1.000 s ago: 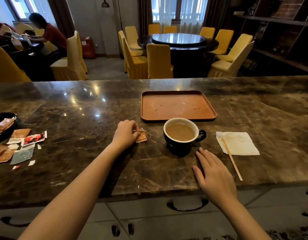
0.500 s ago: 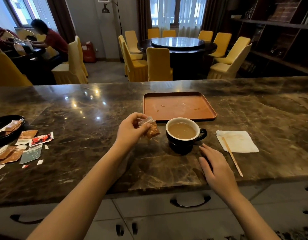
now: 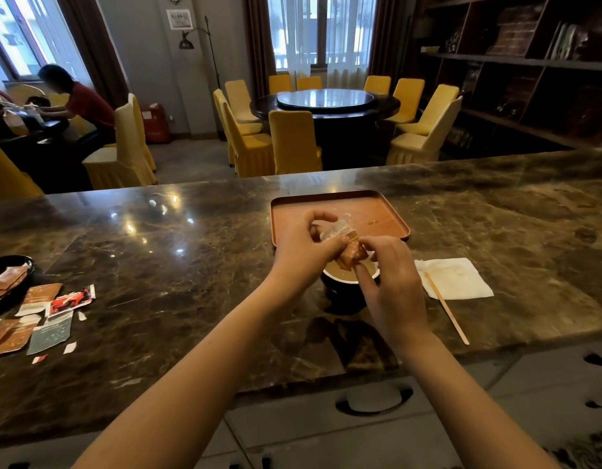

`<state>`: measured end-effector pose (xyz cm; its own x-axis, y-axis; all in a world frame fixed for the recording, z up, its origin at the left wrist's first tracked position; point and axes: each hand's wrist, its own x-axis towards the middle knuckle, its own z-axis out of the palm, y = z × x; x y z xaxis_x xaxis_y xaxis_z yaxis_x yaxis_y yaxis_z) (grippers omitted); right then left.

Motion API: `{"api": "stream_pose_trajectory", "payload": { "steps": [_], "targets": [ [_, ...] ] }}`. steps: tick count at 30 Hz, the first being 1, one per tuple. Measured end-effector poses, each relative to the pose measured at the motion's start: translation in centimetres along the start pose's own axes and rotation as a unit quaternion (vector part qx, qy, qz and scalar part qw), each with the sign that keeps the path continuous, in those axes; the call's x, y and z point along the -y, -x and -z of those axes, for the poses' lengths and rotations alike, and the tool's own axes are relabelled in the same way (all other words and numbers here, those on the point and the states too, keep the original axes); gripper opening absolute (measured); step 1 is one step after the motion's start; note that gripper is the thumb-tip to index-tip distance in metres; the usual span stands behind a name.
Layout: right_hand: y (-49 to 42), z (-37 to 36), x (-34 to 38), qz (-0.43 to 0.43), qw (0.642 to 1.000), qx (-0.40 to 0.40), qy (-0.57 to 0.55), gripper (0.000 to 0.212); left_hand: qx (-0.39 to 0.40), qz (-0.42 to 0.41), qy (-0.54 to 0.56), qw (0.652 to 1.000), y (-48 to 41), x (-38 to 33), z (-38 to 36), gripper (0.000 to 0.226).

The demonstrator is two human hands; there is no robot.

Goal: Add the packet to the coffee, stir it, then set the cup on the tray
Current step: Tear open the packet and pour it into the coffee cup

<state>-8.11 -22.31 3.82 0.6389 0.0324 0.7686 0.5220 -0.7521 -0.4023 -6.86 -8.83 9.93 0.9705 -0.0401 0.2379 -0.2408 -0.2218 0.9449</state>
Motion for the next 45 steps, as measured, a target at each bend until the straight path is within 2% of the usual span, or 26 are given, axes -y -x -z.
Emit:
{"api": "stream_pose_trajectory", "payload": {
  "steps": [5,9,14,17,24,30,33,34,39,45],
  "targets": [
    [-0.7,-0.2,-0.5,-0.001,0.999,-0.031,-0.01,0.03,0.005,0.008,-0.024,1.0,-1.4,-1.0,-1.4,0.03],
    [-2.1,0.2,-2.0,-0.046,0.995,-0.045,-0.076,0.018,0.066,-0.013,-0.082,0.994,-3.4,-1.6,-2.2,0.02],
    [-4.6,1.0,-4.5,-0.144,0.968,0.084,-0.188,0.009,0.146,-0.033,-0.19,0.97,-6.4,-1.9,-1.6,0.028],
    [-6.2,0.8,-6.6,-0.174,0.94,0.158,-0.248,0.011,0.196,-0.019,-0.237,0.951,-8.5,-1.4,-0.9,0.02],
    [-8.5,-0.6,-10.2,-0.232,0.862,0.322,-0.316,0.012,0.242,0.027,-0.299,0.923,-11.1,1.1,-1.6,0.004],
    [-9.8,-1.5,-11.2,-0.208,0.841,0.384,-0.319,0.009,0.223,0.052,-0.287,0.93,-11.2,2.1,-2.1,0.028],
    [-10.3,-2.0,-11.3,-0.196,0.832,0.407,-0.322,0.008,0.209,0.062,-0.292,0.931,-11.3,2.6,-2.1,0.016],
    [-10.3,-2.1,-11.4,-0.196,0.829,0.408,-0.327,0.008,0.204,0.066,-0.292,0.932,-11.3,2.8,-2.1,0.011],
    [-10.3,-2.9,-11.9,-0.213,0.825,0.393,-0.346,0.022,0.164,0.101,-0.261,0.946,-11.2,3.7,-1.9,0.025],
    [-10.0,-3.6,-12.3,-0.243,0.818,0.384,-0.353,0.017,0.144,0.125,-0.228,0.955,-10.9,4.7,-2.2,0.032]
  ]
}}
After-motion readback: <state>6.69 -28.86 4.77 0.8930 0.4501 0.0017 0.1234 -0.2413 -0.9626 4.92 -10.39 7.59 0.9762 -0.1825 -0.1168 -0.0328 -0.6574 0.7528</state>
